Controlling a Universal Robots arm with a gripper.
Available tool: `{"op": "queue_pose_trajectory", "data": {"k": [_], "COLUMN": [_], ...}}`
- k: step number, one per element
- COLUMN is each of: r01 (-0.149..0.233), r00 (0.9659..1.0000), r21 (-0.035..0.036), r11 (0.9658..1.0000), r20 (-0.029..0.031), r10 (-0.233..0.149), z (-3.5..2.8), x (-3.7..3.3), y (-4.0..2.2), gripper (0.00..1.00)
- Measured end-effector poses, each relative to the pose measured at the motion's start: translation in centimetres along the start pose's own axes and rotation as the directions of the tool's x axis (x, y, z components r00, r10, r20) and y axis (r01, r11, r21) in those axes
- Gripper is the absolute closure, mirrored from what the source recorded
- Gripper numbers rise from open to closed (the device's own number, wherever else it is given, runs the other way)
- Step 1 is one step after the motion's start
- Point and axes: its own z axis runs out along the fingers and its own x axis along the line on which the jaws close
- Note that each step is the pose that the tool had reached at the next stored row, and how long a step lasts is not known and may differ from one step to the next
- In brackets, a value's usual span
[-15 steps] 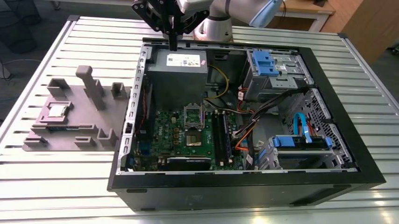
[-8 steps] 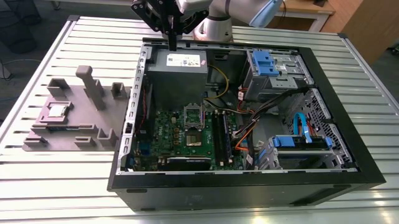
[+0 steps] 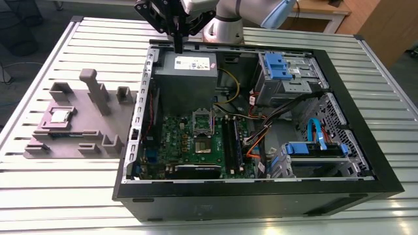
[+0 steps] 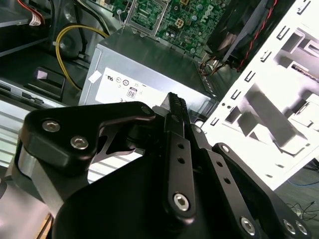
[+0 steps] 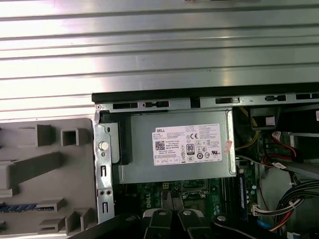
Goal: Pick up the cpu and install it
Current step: 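Reach for the cpu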
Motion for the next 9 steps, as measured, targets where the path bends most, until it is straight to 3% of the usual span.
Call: {"op": "queue_pose_trajectory", "data": {"k": [9], "r01": [0.000], "r00": [1.0000], "r21": [0.0002], "r11": [1.0000], "r20": [-0.0006], "r10": [0.000], "z": [0.02], "x": [0.59], "y": [-0.04], "gripper": [0.90]}}
